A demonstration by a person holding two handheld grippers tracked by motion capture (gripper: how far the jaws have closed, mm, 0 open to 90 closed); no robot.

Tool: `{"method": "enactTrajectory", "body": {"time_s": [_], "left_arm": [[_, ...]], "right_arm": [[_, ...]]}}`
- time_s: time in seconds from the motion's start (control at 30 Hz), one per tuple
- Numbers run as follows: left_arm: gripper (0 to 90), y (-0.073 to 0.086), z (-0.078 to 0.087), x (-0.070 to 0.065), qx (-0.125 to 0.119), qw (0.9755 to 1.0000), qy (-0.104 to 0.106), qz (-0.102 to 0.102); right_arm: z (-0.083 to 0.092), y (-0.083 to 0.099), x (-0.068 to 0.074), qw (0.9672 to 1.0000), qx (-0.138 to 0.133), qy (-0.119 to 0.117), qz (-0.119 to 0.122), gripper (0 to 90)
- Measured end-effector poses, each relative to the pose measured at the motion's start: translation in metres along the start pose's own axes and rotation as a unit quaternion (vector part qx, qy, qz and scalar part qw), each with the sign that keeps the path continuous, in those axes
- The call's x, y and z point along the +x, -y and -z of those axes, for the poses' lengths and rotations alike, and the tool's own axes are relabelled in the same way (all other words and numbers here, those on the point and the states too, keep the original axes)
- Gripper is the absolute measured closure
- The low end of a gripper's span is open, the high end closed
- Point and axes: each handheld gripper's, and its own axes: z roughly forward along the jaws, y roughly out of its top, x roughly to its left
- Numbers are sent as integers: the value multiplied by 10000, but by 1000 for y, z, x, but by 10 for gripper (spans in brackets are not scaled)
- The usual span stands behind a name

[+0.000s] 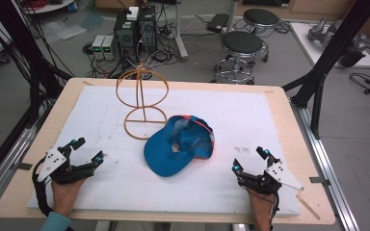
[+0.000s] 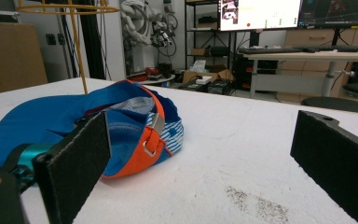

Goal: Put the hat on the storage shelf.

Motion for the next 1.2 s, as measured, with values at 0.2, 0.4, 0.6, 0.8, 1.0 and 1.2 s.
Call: {"method": "enactTrajectory", "body": {"time_s": [0.2, 0.4, 0.6, 0.8, 1.0, 1.2], "left_arm": [[155, 0, 0, 0, -13, 10000, 12, -12], [156, 0, 1, 2, -16, 10000, 5, 98], [157, 0, 1, 2, -13, 10000, 4, 87], [157, 0, 0, 2, -18, 10000, 3, 97], [157, 0, 0, 2, -17, 9999, -1, 99], [157, 0, 0, 2, -33, 9999, -9, 137]], "right_arm": [[0, 0, 1, 10000, 38, 2, 12, 38], [0, 0, 1, 10000, -16, 43, 48, 39], [0, 0, 1, 10000, 26, 42, -11, 38], [-3, -2, 0, 9998, 192, 54, -49, 38], [-14, -5, 1, 9975, 701, 48, 87, 39], [-33, -19, 8, 9927, 1167, -296, 101, 38]]}}
